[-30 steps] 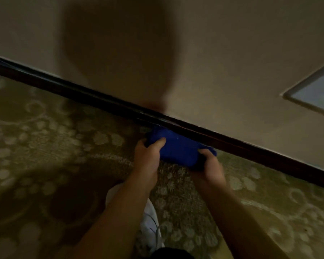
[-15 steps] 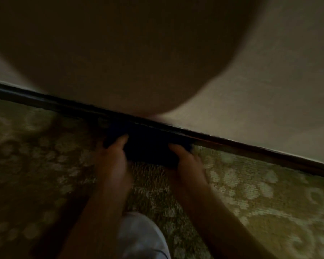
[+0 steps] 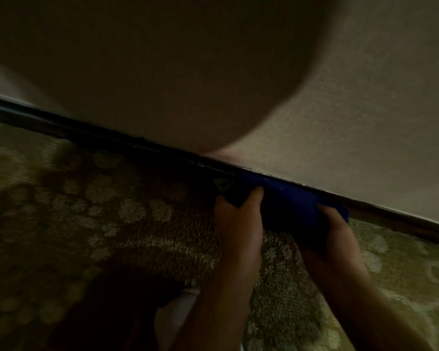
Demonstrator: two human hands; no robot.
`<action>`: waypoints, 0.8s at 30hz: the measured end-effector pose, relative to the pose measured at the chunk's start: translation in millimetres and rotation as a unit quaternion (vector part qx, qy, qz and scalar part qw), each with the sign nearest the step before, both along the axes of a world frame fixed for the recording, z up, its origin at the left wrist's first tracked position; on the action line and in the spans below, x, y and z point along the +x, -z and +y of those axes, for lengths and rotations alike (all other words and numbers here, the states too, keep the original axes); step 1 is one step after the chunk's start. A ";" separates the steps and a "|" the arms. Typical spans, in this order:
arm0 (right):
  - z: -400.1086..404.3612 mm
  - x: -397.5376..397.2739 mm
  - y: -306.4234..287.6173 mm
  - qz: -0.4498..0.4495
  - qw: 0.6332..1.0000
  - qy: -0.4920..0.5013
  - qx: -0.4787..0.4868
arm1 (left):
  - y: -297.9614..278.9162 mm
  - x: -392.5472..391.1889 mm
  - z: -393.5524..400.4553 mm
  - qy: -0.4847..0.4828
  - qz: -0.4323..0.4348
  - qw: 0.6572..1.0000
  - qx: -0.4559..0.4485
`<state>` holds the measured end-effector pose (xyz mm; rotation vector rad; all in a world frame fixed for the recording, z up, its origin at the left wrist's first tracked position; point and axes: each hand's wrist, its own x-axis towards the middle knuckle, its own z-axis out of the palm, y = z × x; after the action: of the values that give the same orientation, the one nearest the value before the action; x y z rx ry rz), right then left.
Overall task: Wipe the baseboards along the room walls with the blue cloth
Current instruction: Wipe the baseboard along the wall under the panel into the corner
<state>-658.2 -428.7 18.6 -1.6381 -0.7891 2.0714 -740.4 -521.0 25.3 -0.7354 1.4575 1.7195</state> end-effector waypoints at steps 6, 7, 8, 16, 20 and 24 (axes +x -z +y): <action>-30.3 -54.3 6.8 0.006 0.995 -0.060 -0.074 | 5.0 -38.0 -31.5 -0.094 0.022 0.993 -0.072; -38.7 -64.9 9.7 0.004 0.995 -0.062 -0.079 | 7.3 -46.2 -36.9 -0.113 0.041 0.989 -0.082; -44.0 -70.8 12.7 -0.002 0.995 -0.062 -0.075 | 10.6 -51.2 -37.7 -0.135 0.044 0.986 -0.092; -3.3 -26.8 8.9 -0.043 0.999 0.000 0.007 | -2.4 -19.8 -10.8 -0.059 -0.027 0.998 -0.013; -40.0 -60.5 11.1 -0.003 0.998 -0.050 -0.048 | 1.8 -50.0 -46.0 -0.114 -0.007 0.991 -0.076; -78.5 -101.0 16.1 -0.011 0.992 -0.101 -0.073 | 16.9 -79.5 -69.5 -0.165 0.059 0.979 -0.104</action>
<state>-759.2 -507.2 2.4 -1.7234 -0.8608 2.3032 -819.9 -590.5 8.4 -1.0506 1.6892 1.9012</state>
